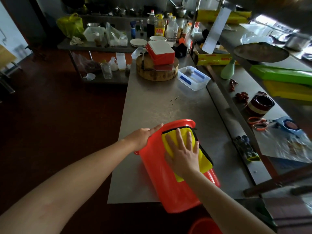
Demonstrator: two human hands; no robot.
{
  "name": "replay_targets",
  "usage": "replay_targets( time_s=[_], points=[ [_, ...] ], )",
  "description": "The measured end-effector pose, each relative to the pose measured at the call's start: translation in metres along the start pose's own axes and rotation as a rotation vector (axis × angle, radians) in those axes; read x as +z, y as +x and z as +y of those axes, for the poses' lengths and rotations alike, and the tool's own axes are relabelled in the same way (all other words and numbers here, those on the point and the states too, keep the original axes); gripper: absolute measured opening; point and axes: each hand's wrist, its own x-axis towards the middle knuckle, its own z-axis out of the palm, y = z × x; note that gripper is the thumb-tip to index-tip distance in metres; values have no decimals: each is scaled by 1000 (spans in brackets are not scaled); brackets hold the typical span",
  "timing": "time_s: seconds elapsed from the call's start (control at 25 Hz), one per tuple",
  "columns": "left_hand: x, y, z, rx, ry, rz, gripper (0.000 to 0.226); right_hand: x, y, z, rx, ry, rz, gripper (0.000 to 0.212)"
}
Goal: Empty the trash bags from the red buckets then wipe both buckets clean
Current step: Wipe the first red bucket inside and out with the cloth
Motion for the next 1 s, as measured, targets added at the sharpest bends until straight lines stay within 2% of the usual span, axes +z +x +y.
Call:
replay_targets(
  time_s=[0.2,0.32,0.44,0.76,0.88,1.0],
  points=[
    [0,0,-1,-10,0,11,84,14,-25,-21,-310,-215,36,68],
    [2,-3,-4,-1,-16,27,81,13,-30,-15,-398,-240,17,61],
    [5,-3,-6,4,-37,51,77,3,-29,12,-315,-139,11,62],
    [14,-2,-9,-24,-34,91,76,-1,-39,90,144,326,-111,59],
    [14,2,-8,-26,-5,101,81,-3,-38,95,199,383,-157,59],
    [13,2,-11,-25,2,86,82,0,-43,80,171,295,-108,63]
  ],
)
